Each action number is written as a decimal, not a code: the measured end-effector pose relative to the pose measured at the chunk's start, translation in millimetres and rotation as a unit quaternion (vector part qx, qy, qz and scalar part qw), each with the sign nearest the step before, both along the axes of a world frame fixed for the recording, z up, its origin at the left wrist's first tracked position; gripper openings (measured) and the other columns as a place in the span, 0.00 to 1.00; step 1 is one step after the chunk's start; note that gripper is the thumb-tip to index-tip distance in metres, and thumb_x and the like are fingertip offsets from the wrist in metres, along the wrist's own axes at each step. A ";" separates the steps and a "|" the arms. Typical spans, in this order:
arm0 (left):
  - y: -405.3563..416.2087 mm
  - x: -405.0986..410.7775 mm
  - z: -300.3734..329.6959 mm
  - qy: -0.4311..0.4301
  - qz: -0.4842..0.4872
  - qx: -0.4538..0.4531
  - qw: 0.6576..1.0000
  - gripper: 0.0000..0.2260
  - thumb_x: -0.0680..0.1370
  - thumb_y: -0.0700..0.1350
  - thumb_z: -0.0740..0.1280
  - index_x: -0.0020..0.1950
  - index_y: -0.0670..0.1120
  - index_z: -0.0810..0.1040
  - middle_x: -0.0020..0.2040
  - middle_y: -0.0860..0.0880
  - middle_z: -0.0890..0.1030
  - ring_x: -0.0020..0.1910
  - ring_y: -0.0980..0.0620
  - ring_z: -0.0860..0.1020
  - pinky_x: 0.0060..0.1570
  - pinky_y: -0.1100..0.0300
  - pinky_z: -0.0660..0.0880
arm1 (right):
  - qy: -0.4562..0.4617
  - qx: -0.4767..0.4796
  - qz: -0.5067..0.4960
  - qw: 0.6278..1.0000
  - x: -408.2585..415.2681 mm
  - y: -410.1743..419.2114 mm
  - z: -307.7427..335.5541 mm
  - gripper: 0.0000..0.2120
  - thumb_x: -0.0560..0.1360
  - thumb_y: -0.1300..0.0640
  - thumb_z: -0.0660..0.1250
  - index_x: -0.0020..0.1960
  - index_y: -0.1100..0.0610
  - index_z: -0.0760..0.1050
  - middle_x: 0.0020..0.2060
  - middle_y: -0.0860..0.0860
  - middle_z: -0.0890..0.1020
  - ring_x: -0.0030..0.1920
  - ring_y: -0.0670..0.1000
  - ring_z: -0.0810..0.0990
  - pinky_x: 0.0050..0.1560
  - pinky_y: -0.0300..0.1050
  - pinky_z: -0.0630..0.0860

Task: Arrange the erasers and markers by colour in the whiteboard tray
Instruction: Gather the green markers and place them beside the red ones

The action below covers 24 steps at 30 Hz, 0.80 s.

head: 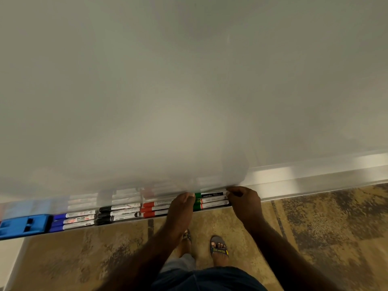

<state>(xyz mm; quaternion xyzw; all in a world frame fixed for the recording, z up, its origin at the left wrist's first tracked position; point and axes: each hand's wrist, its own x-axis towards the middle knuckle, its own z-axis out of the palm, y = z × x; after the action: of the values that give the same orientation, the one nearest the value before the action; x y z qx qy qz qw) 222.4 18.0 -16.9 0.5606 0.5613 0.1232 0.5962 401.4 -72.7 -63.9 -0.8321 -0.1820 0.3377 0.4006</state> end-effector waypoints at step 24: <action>22.2 -78.6 -1.7 0.085 0.084 0.139 0.983 0.08 0.83 0.51 0.64 0.55 0.55 0.83 0.44 0.57 0.84 0.45 0.57 0.82 0.45 0.58 0.78 | -0.040 0.036 -0.008 0.999 -5.6 -4.6 8.9 0.03 0.77 0.55 0.72 0.48 0.46 0.83 0.42 0.42 0.85 0.45 0.45 0.84 0.48 0.45 0.82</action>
<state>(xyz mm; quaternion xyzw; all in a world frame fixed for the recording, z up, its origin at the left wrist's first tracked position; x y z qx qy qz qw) 143.9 40.2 -18.6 0.5974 0.6325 0.2015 0.4500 395.8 -77.2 -55.1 -0.8312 -0.2033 0.2946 0.4254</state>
